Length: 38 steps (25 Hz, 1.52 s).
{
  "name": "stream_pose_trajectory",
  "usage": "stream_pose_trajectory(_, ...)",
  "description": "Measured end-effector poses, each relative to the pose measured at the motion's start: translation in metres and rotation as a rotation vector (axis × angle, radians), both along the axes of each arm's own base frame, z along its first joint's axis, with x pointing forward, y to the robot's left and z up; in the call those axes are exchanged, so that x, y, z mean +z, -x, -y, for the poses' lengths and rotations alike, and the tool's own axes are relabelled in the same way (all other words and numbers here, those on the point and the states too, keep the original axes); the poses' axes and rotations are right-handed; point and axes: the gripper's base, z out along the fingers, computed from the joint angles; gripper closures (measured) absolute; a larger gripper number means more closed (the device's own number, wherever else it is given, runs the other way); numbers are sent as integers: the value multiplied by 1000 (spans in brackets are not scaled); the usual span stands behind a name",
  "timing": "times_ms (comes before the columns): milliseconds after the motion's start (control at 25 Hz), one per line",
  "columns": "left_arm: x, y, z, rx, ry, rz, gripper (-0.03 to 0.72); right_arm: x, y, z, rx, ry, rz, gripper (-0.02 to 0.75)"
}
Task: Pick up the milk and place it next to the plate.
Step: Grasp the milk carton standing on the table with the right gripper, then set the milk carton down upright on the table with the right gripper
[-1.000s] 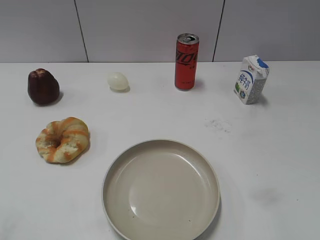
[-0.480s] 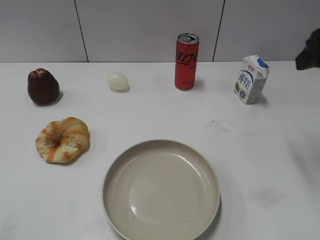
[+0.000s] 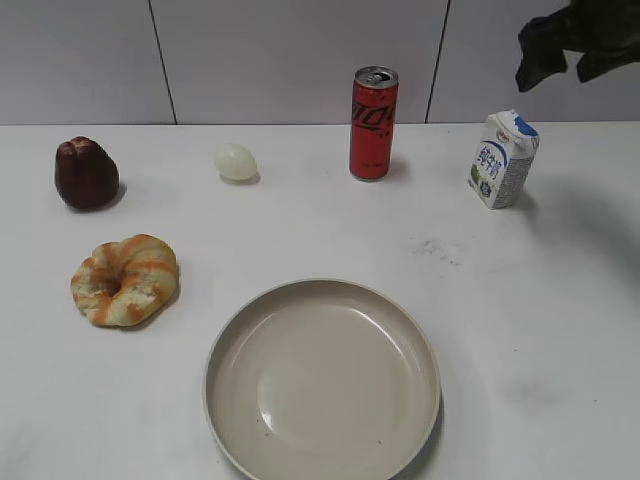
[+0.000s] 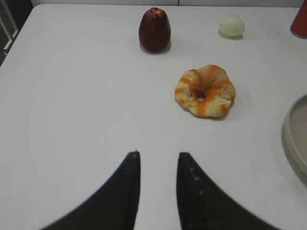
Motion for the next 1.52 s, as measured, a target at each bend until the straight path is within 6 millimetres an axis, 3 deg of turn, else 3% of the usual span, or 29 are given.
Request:
stream_pose_trajectory(160,0,0,0,0,0,0,481,-36,-28,-3,4,7,-59,146)
stream_pose_trajectory(400,0,0,0,0,0,0,481,-100,-47,-6,33,35,-180,166)
stream_pose_trajectory(480,0,0,0,0,0,0,481,-116,-49,-6,36,39,-211,212)
stream_pose_trajectory(560,0,0,0,0,0,0,481,-124,-50,-6,38,42,-225,311)
stream_pose_trajectory(640,0,0,0,0,0,0,481,-124,-51,-6,38,43,-224,410)
stream_pose_trajectory(720,0,0,0,0,0,0,481,-122,-51,-6,38,42,-222,442)
stream_pose_trajectory(800,0,0,0,0,0,0,481,-117,-49,-6,41,44,-232,442)
stream_pose_trajectory(920,0,0,0,0,0,0,481,-87,-43,-5,46,43,-206,444)
stream_pose_trajectory(1120,0,0,0,0,0,0,481,1,-22,-3,38,22,-48,444)
stream_pose_trajectory(1280,0,0,0,0,0,0,481,53,9,-11,51,7,-1,446)
stream_pose_trajectory(1400,0,0,0,0,0,0,481,69,42,-29,90,10,-25,446)
stream_pose_trajectory(1520,0,0,0,0,0,0,481,62,83,-49,128,38,-66,446)
